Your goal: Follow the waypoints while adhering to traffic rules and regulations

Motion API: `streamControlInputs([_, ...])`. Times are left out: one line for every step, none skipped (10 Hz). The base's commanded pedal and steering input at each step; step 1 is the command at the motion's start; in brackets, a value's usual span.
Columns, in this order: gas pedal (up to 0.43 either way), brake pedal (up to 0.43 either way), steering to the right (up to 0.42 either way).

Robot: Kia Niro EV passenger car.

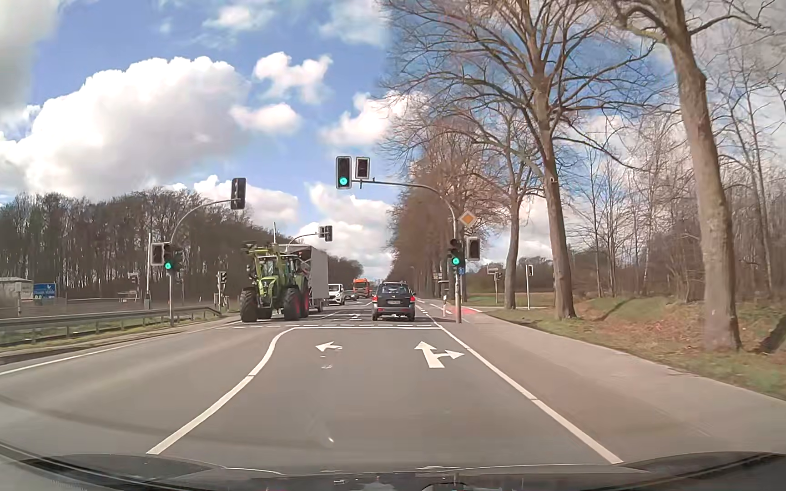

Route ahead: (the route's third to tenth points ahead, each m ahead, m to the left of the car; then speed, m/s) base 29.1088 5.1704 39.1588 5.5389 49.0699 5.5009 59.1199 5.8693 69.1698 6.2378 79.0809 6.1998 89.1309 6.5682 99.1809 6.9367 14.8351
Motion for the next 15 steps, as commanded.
streamControlInputs([0.189, 0.000, -0.011])
streamControlInputs([0.189, 0.000, -0.012])
streamControlInputs([0.177, 0.000, -0.012])
streamControlInputs([0.177, 0.000, -0.012])
streamControlInputs([0.177, 0.000, -0.012])
streamControlInputs([0.177, 0.000, -0.012])
streamControlInputs([0.177, 0.000, -0.012])
streamControlInputs([0.177, 0.000, -0.012])
streamControlInputs([0.177, 0.000, -0.011])
streamControlInputs([0.177, 0.000, -0.008])
streamControlInputs([0.177, 0.000, -0.004])
streamControlInputs([0.177, 0.000, 0.001])
streamControlInputs([0.177, 0.000, 0.004])
streamControlInputs([0.177, 0.000, 0.004])
streamControlInputs([0.177, 0.000, 0.004])
